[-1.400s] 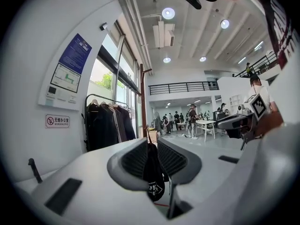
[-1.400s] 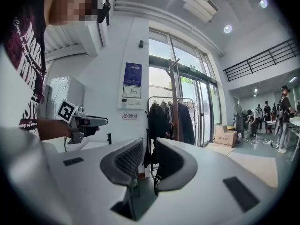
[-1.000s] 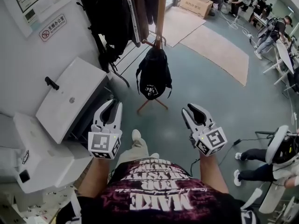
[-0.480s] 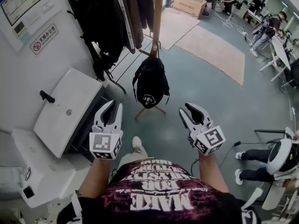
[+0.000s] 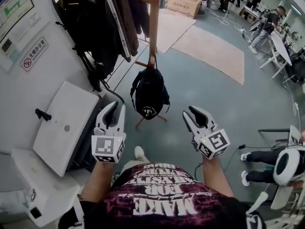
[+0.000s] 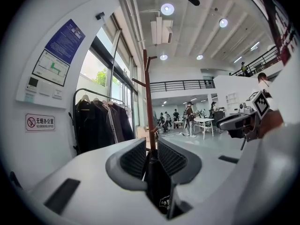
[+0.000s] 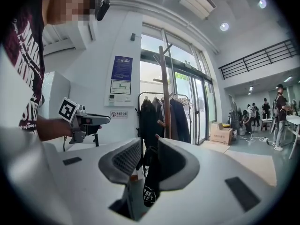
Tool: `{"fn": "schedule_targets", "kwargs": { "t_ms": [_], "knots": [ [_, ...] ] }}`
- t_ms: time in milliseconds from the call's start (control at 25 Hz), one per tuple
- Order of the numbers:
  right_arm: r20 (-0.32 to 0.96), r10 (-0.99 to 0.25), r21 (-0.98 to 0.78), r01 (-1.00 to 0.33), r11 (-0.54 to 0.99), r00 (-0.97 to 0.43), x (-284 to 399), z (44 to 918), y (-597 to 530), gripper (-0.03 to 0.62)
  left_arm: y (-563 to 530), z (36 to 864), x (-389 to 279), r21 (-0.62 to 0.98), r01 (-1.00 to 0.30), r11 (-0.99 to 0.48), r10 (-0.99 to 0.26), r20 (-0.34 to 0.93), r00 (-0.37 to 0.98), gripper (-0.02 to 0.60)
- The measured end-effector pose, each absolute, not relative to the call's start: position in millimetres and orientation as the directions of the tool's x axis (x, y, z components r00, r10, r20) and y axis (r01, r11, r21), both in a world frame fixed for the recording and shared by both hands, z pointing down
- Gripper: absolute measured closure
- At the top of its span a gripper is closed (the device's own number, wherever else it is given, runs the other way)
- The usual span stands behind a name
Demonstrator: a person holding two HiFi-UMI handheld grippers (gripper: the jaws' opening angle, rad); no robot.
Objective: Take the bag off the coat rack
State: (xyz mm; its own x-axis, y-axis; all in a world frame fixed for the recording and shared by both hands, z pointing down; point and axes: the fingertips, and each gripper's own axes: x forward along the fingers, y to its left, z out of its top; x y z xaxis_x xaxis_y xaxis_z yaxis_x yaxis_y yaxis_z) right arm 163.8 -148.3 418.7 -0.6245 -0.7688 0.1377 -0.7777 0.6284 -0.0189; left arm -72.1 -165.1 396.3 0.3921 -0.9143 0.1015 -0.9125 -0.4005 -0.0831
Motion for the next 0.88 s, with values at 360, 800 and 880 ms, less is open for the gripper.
{"fn": "schedule_targets", "kwargs": {
  "t_ms": [360, 800, 880],
  "knots": [
    [0.155, -0.775, -0.013, -0.785, 0.619, -0.613, 148, 419, -183, 0.473, -204, 395, -86, -0.065, -0.906, -0.418, -0.906, 0.094, 0.412, 0.515],
    [0.177, -0.775, -0.006, -0.788, 0.616, -0.607, 118, 422, -223, 0.471, -247, 404, -100, -0.067, -0.878, -0.474, -0.878, 0.12, 0.464, 0.515],
    [0.18, -0.786, 0.001, -0.799, 0.602, -0.592, 117, 421, -228, 0.471, -254, 405, -99, -0.066, -0.868, -0.492, -0.868, 0.12, 0.483, 0.515]
  ]
}}
